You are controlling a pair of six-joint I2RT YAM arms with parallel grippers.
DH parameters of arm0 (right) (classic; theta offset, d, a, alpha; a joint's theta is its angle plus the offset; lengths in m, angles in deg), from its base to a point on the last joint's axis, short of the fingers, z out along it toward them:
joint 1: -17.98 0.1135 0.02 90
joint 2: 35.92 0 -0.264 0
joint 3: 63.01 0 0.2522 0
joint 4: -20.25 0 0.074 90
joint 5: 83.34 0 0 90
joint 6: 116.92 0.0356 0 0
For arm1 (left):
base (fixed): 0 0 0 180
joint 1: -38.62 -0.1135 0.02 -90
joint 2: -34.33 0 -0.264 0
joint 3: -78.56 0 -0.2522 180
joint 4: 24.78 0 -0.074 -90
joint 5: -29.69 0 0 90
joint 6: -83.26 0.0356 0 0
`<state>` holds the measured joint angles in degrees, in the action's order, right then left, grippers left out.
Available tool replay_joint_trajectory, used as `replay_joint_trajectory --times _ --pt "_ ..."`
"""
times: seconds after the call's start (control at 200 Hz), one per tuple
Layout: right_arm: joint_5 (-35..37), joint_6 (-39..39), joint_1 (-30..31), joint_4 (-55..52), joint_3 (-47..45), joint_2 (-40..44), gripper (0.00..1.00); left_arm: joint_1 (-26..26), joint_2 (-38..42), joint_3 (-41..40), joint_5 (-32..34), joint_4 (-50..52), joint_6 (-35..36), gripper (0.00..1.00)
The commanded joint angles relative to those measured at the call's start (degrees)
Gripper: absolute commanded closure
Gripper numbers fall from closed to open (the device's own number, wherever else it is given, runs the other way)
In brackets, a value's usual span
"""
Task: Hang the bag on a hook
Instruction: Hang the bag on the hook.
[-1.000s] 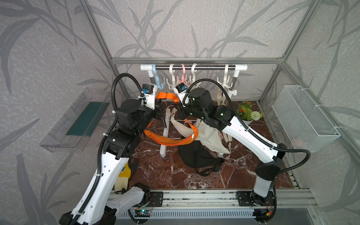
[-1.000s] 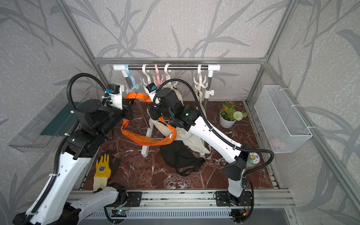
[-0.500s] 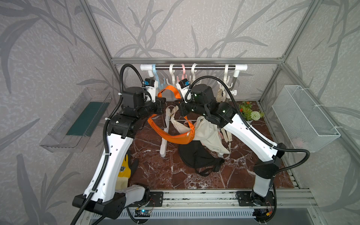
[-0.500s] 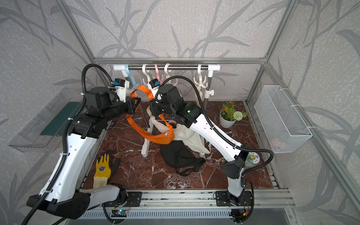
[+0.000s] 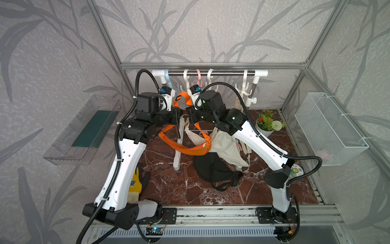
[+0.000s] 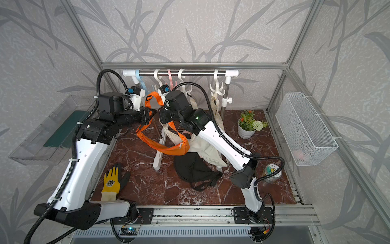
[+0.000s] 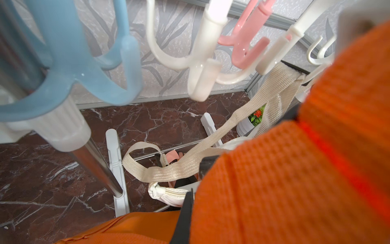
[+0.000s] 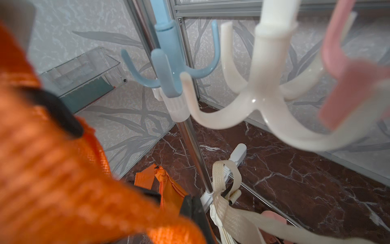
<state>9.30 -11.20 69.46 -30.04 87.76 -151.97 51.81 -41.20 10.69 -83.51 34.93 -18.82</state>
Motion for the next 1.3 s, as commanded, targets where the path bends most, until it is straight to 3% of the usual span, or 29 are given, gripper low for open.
replay_joint_trajectory --times 0.0,0.465,0.935,1.295 --pt "0.79 1.57 -0.57 -1.21 3.28 -1.07 1.00 -0.09 -1.25 2.14 -2.09 2.79 -0.25 1.00" --pt "1.67 3.38 -2.00 -0.63 3.74 -1.40 1.00 -1.22 -5.62 6.44 -5.41 7.30 -1.43 1.00" --pt "0.27 5.08 -2.90 -6.14 14.22 -8.53 1.00 -2.91 -10.51 12.70 -6.86 14.07 -1.81 1.00" --pt "-1.05 6.56 -3.76 -6.16 12.60 -8.95 1.00 -2.91 -12.83 13.35 -6.76 16.75 -1.13 1.00"
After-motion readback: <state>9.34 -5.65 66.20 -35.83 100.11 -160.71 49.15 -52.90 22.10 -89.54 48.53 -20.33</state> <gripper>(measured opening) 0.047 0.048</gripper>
